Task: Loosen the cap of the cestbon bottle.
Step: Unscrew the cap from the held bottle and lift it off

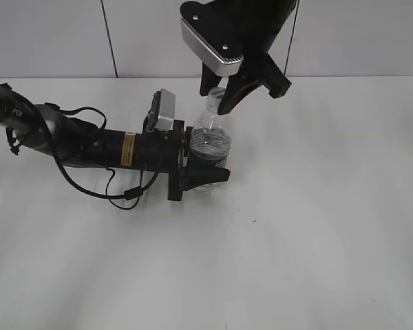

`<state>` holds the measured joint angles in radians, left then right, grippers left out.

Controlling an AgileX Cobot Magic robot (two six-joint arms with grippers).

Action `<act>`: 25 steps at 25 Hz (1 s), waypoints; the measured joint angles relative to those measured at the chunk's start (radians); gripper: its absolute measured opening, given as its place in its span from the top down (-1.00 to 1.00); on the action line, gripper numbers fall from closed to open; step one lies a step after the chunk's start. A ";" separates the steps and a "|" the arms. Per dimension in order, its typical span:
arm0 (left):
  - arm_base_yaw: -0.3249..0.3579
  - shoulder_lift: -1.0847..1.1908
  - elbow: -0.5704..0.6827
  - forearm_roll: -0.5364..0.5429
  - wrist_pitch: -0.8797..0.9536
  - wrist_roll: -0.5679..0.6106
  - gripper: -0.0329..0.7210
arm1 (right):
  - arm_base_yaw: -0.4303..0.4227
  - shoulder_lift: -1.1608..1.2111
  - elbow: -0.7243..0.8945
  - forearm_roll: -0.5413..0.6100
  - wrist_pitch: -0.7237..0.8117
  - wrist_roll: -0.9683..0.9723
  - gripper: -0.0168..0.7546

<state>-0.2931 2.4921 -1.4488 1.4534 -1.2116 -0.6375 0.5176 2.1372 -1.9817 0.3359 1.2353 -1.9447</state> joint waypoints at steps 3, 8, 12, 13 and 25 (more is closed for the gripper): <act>0.000 0.000 0.000 0.000 0.000 -0.001 -0.16 | 0.000 0.000 0.000 0.000 0.001 -0.064 0.17; 0.001 0.000 0.000 0.002 -0.001 -0.001 -0.16 | -0.002 0.000 0.000 0.021 0.003 -0.108 0.17; 0.002 0.000 0.000 0.005 -0.003 0.000 -0.16 | -0.004 0.002 0.000 0.036 0.004 -0.104 0.17; 0.002 0.000 0.000 0.006 -0.003 0.000 -0.16 | -0.004 0.002 0.000 0.037 0.004 -0.092 0.17; 0.003 0.000 0.000 0.009 -0.005 -0.002 -0.16 | -0.004 0.003 0.000 0.049 0.000 0.003 0.12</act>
<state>-0.2898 2.4921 -1.4488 1.4628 -1.2167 -0.6396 0.5134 2.1403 -1.9817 0.3848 1.2352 -1.9422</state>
